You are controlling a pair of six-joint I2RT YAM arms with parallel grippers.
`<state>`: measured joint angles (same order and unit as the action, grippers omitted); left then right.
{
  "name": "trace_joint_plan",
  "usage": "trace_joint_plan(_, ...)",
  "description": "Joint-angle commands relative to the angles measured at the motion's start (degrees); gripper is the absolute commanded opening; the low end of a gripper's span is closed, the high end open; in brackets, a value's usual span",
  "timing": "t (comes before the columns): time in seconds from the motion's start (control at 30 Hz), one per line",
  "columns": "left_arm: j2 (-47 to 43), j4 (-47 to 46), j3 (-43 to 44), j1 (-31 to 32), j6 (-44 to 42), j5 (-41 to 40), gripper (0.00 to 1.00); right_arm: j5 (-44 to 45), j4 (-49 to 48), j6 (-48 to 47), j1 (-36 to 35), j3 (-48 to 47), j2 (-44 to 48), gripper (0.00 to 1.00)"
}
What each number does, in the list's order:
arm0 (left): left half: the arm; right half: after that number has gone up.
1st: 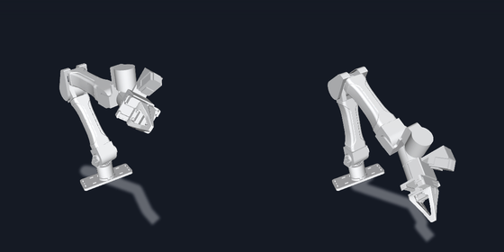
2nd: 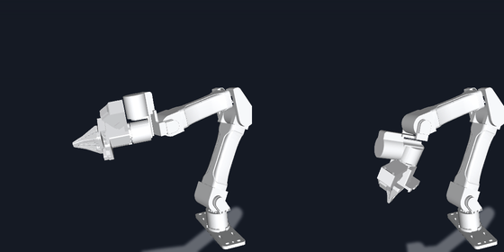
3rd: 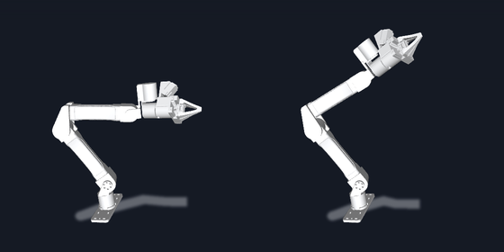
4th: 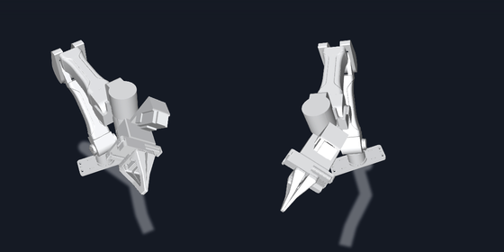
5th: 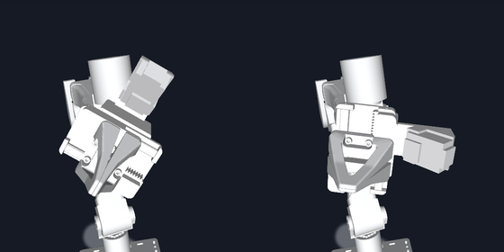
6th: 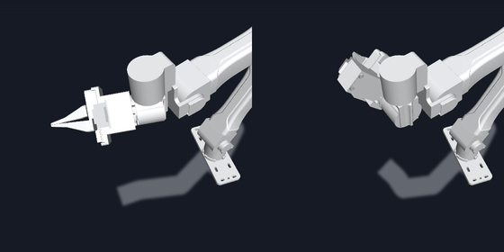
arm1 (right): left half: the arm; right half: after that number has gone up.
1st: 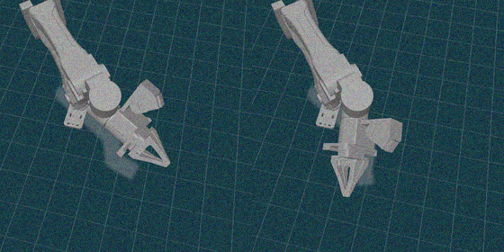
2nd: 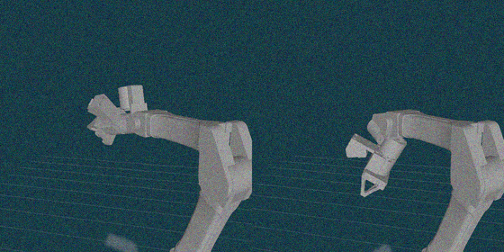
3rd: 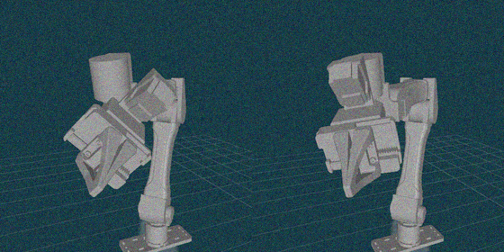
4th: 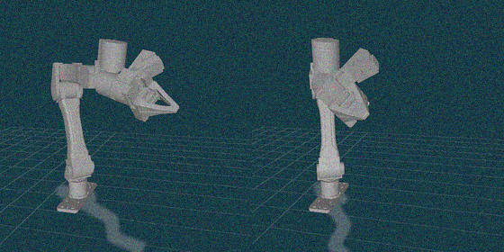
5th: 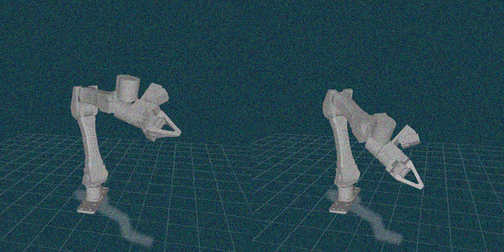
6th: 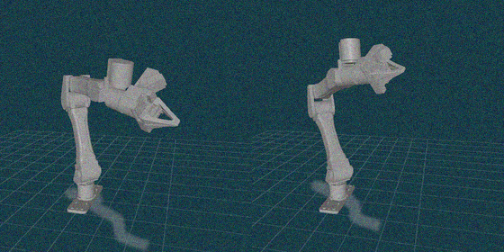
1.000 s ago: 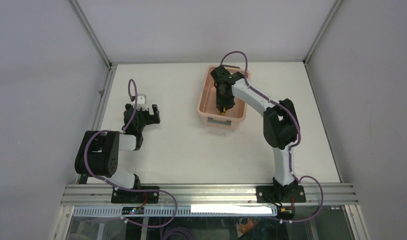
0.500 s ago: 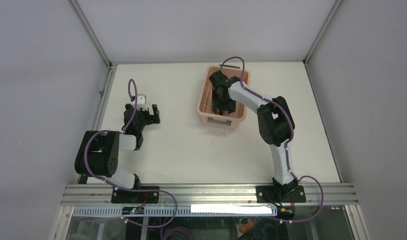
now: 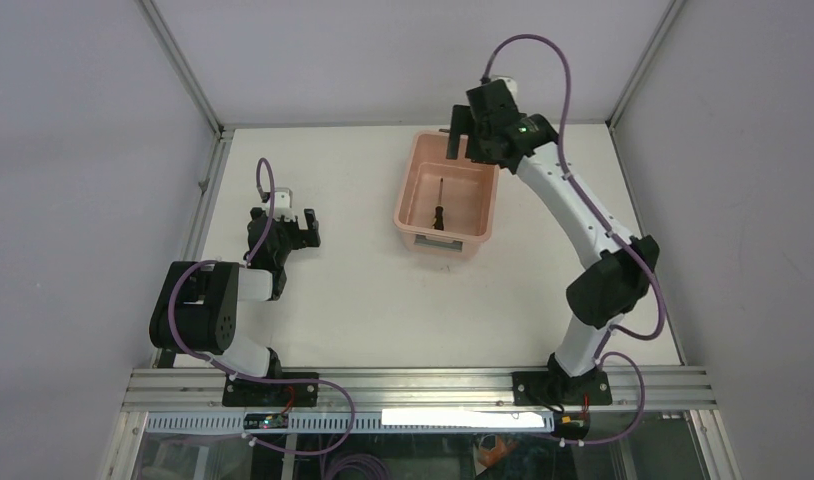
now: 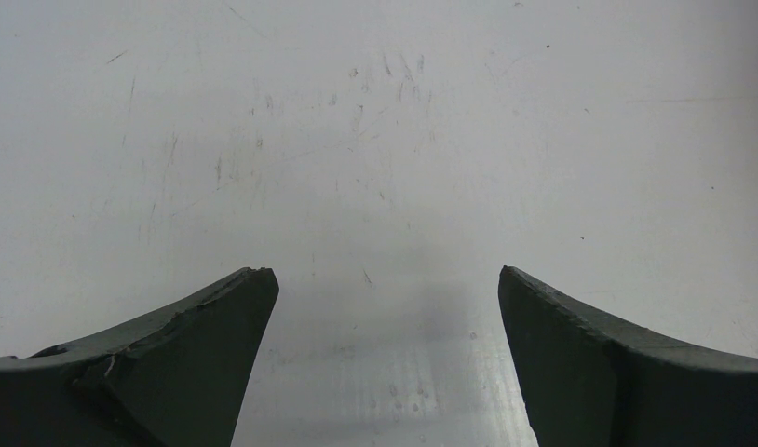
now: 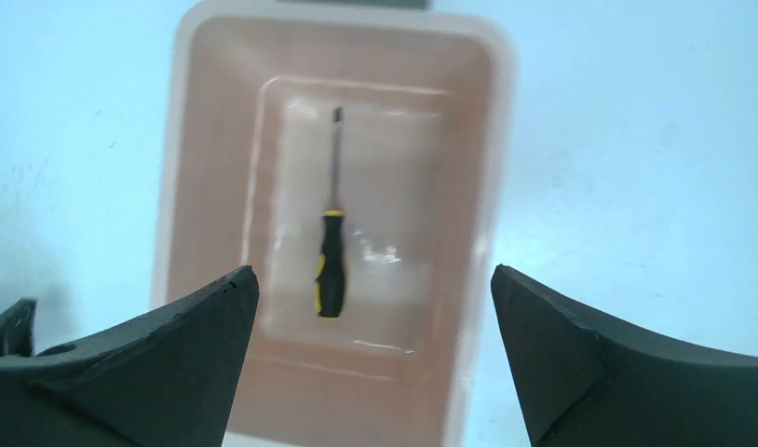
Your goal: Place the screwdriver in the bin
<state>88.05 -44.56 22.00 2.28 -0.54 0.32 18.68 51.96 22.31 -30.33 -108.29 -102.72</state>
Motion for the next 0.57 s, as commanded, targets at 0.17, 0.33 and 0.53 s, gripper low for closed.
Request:
trace_joint_plan(0.17,-1.7,-1.5,0.0,0.4,1.1,0.6,0.99,5.3,2.6,-6.0,16.7,9.4,11.8,0.99)
trace_joint_plan(0.33,-1.7,-1.5,0.0,0.4,1.1,0.6,0.99,9.6,3.1,-7.4,21.1,12.6,15.4,0.99)
trace_joint_plan(0.53,-1.7,-1.5,0.0,0.4,1.1,0.6,0.99,11.4,-1.9,-9.7,21.2,17.4,20.5,0.99)
